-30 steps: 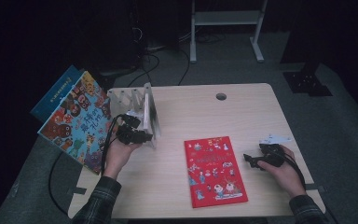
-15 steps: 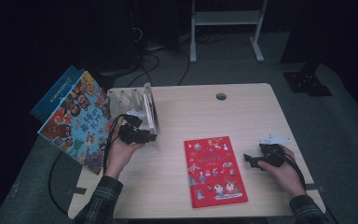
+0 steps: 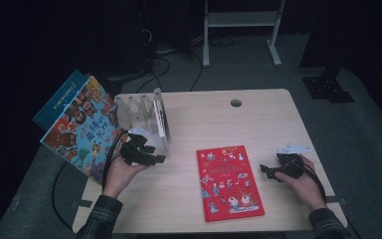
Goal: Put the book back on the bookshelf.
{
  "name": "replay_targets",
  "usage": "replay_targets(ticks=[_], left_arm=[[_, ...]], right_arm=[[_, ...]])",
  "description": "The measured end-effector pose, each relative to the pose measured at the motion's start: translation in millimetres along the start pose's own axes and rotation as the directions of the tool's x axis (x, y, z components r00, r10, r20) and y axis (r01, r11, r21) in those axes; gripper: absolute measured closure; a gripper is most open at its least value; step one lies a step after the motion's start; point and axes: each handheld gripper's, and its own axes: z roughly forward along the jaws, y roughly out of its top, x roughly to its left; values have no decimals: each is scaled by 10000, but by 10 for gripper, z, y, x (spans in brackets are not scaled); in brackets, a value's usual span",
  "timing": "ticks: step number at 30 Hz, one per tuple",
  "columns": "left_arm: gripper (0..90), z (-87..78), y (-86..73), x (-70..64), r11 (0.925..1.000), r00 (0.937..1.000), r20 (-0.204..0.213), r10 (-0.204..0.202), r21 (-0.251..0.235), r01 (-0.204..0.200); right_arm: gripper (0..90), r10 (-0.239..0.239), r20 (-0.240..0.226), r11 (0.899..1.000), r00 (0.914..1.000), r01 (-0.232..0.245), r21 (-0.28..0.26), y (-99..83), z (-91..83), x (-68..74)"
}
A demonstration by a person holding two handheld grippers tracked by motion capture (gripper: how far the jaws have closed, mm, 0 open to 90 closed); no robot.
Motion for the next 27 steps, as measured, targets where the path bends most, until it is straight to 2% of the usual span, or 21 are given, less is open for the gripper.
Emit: replay_targets(ticks=[3,8,11,15,18,21,24,27], left_arm=[[307,-8,-78,-45,9998,9998,107,170,-68,-169],[241,17,-202,-103,9980,9983,29,580,-257,-579],[240,20,-254,-144,9977,9983,91,570,-382,-566],[234,64,-319,-235,9964,9969,237,751,-423,-741],[210,108,-338,-292,9958,9957,190,910,-51,-909],[179,151,-352,-339,9945,9942,225,1050,32,-1051],[113,222,-370,-387,9942,9942,227,1054,198,-1058],[66,304,-377,-450,9906,9915,290,1270,482,-1283]], right_arm=[[149,1,5,10000,10000,-1,0,0,0,1],[135,-10,-17,10000,10000,10,20,0,0,1],[132,-19,-27,10000,10000,20,36,0,2,4],[123,-43,-39,10000,10000,44,58,0,2,5],[120,-40,-35,10000,10000,41,68,-1,2,5],[120,-19,-15,10000,10000,19,61,-3,0,7],[121,-6,4,10000,10000,6,55,-4,-1,9],[123,15,28,10000,10000,-15,55,-7,-4,12]])
